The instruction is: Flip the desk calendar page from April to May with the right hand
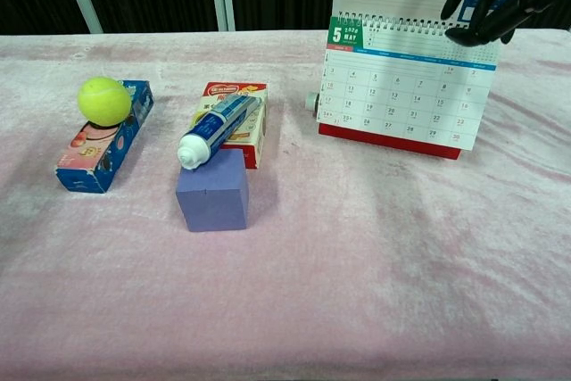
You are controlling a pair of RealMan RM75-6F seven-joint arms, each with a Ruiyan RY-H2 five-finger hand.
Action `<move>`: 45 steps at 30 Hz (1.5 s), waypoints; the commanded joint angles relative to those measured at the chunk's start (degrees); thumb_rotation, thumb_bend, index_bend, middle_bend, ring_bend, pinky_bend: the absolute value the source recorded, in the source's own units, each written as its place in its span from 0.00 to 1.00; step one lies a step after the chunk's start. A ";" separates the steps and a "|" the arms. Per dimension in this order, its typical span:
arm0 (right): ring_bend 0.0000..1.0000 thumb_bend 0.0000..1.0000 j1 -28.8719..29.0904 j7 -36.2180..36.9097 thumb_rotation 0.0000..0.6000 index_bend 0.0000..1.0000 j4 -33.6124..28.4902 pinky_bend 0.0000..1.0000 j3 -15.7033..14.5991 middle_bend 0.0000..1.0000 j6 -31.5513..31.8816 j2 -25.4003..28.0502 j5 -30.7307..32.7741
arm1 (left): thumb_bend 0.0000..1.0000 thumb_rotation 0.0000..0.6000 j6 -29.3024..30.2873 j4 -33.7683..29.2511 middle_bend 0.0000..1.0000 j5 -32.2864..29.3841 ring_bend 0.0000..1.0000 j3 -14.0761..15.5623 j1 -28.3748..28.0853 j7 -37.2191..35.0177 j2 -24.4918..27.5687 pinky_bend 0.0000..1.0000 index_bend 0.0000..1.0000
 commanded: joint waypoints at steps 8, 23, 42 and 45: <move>0.02 0.07 6.80 -8.77 1.00 0.00 6.34 0.19 2.36 0.00 -4.98 3.20 9.72 | 0.00 1.00 -0.57 -0.19 0.00 -0.44 0.00 0.02 -0.12 0.16 0.11 0.00 0.00; 0.14 0.04 10.12 -12.28 1.00 0.00 12.11 0.20 -2.06 0.18 -10.40 3.37 16.97 | 0.00 1.00 -1.47 -0.94 0.00 -0.67 0.00 0.26 -0.31 -0.28 0.66 0.00 0.00; 0.09 0.04 9.80 -8.86 1.00 0.00 10.20 0.20 -3.70 0.11 -9.75 5.00 16.54 | 0.00 1.00 -1.60 -1.41 0.00 -0.80 0.00 0.29 -0.29 -0.67 1.03 0.00 0.00; 0.03 0.04 7.57 -6.63 1.00 0.00 7.82 0.18 -4.56 0.02 -8.34 7.66 12.56 | 0.00 1.00 -1.43 -1.41 0.00 -0.64 0.00 0.34 -0.23 -0.73 1.07 0.00 0.00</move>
